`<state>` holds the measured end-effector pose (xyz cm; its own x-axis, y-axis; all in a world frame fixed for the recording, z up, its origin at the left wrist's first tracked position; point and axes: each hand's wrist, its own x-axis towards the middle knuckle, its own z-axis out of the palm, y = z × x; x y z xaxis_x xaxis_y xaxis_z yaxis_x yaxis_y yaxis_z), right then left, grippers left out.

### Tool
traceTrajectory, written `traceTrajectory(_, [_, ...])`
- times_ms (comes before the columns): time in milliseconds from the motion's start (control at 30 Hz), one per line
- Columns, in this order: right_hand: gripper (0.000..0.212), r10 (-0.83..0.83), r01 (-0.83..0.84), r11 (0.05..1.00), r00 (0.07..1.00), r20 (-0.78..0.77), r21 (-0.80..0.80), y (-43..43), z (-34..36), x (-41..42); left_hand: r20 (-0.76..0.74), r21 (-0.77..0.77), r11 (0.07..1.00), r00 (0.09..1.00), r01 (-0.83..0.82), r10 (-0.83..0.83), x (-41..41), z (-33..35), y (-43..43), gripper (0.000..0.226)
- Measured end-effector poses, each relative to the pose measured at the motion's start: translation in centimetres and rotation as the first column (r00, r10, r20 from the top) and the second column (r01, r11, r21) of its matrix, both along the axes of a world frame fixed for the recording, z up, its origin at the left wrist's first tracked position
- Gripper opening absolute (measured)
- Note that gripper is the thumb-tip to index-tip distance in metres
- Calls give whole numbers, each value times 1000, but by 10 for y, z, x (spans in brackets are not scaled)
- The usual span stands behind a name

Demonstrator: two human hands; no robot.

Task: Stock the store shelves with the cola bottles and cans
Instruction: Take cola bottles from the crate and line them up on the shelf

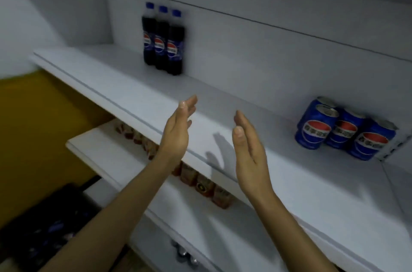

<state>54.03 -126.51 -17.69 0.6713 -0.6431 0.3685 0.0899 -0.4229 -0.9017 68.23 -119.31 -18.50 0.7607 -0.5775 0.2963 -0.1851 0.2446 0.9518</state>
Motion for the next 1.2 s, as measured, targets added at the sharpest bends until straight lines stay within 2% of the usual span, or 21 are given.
traceTrajectory(133, [62, 229, -229, 973, 973, -36, 24, 88, -15, 63, -41, 28, 973, 972, -230, 231, 52, -20, 131, 67])
traceTrajectory(267, [65, 419, -412, 907, 904, -87, 92, 184, -48, 129, -71, 171, 869, 874, -463, 480, 91, -64, 285, 64])
traceTrajectory(333, [67, 468, -442, 879, 871, -147, 177, 230, -75, 156, -107, 285, 800, 811, -529, 574, 102, -96, 365, 57])
traceTrajectory(433, [70, 509, -438, 853, 818, -270, 283, 289, -121, 183, -224, 415, 734, 721, -538, 656, 104, -142, 471, 58])
traceTrajectory(533, [59, 537, -385, 825, 762, -362, 414, 328, -161, 193, -301, 486, 692, 641, -534, 706, 97, -173, 532, 59])
traceTrajectory(633, [57, 547, -321, 807, 722, -423, 495, 351, -188, 194, -368, 505, 690, 594, -519, 716, 100, -198, 548, 58])
traceTrajectory(767, [59, 570, -243, 784, 646, -507, 571, 356, -208, 212, -424, 525, 734, 615, -431, 665, 117, -227, 537, 58])
traceTrajectory(867, [58, 597, -219, 764, 599, -534, 607, 351, -223, 239, -464, 562, 737, 596, -374, 656, 140, -241, 526, 56])
traceTrajectory(967, [54, 604, -195, 757, 573, -554, 624, 341, -246, 277, -518, 572, 755, 572, -321, 635, 177, -257, 513, 41])
traceTrajectory(1100, [51, 656, -163, 731, 435, -617, 663, 326, -289, 335, -521, 658, 696, 492, -289, 697, 231, -285, 491, 39])
traceTrajectory(1200, [44, 657, -143, 744, 335, -676, 653, 314, -343, 375, -502, 705, 676, 524, -213, 688, 273, -327, 475, 28])
